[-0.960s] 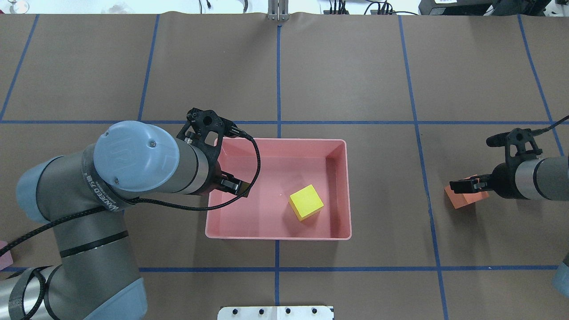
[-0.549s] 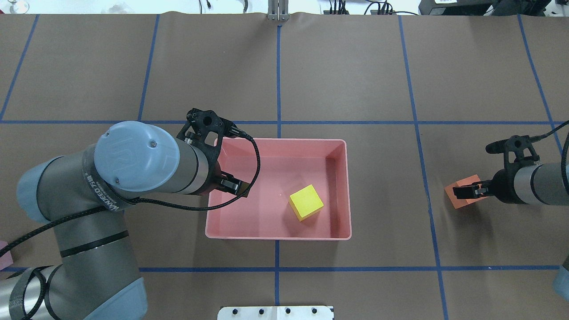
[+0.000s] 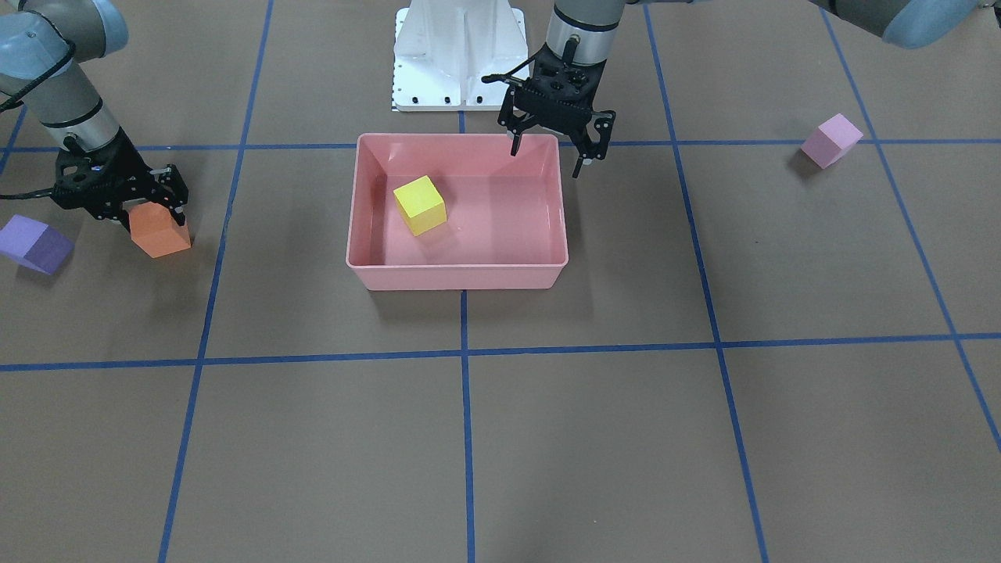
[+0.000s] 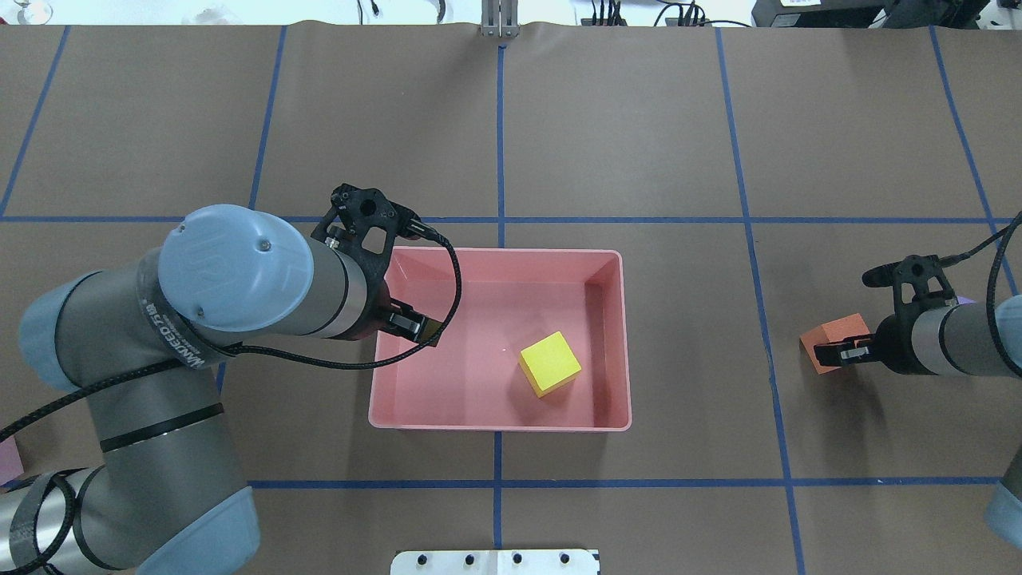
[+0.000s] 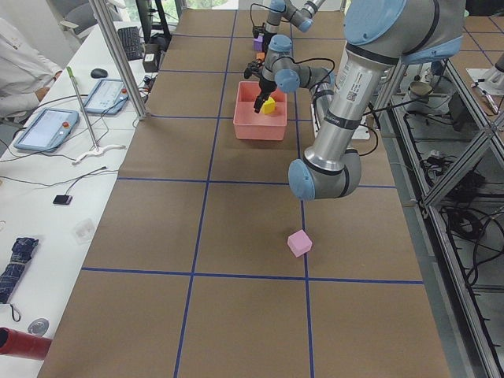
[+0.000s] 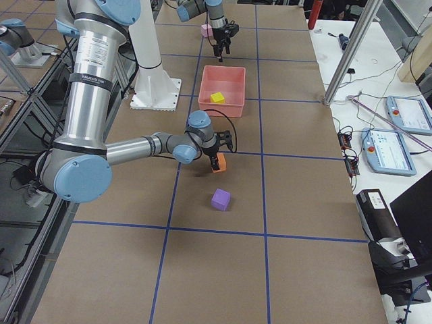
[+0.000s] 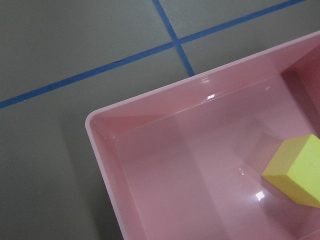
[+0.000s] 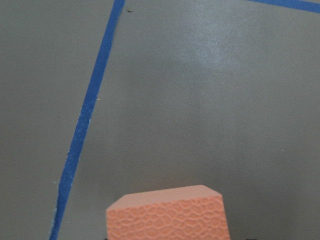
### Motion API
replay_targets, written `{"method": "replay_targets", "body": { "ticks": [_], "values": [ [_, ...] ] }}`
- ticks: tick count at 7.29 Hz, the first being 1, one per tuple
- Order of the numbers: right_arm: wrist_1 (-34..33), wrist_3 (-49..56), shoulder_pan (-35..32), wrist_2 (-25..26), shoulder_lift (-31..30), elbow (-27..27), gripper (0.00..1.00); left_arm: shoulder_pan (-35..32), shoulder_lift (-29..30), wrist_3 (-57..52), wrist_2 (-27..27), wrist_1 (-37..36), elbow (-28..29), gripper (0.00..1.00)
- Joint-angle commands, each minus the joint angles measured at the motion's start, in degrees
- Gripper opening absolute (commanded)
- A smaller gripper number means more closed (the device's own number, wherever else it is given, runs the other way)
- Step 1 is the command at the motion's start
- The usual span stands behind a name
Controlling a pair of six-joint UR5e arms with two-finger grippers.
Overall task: Place blocks into pink bin with both arms
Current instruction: 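Grasp the orange cube with the right gripper while the left arm withdraws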
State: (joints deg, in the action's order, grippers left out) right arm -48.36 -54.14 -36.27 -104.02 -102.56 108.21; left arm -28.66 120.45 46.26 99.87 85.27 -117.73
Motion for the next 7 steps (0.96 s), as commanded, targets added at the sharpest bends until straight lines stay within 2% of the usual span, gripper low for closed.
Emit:
{"method": "replay_targets", "body": {
  "ticks": [1, 2, 3, 4, 5, 7],
  "values": [
    [-0.85, -0.43, -0.03, -0.31, 0.16, 5.05, 0.0, -10.82, -6.84, -14.1, 11.59, 0.24, -1.79, 1.0],
    [-0.95, -1.92, -0.99, -1.44, 0.51, 6.3, 0.0, -14.63, -12.72, -20.71, 13.32, 0.77, -3.89, 1.0],
    [-2.95, -4.19, -3.7, -4.67, 3.73, 6.92, 0.0, -17.71, -17.56, -26.26, 13.51, 2.6, -4.78, 1.0],
    [-10.98, -5.09, -5.2, -6.36, 8.47, 9.54, 0.0, -20.79, -23.88, -31.62, 15.08, 8.1, -4.62, 1.0],
    [-20.72, -6.14, -5.22, -6.37, 13.56, 13.04, 0.0, -23.26, -30.38, -32.11, 18.49, 14.07, -4.71, 1.0],
    [-41.71, -13.5, -5.13, -6.37, 28.82, 16.15, 0.0, -24.6, -42.87, -32.02, 18.87, 28.31, -3.57, 1.0]
  ]
}}
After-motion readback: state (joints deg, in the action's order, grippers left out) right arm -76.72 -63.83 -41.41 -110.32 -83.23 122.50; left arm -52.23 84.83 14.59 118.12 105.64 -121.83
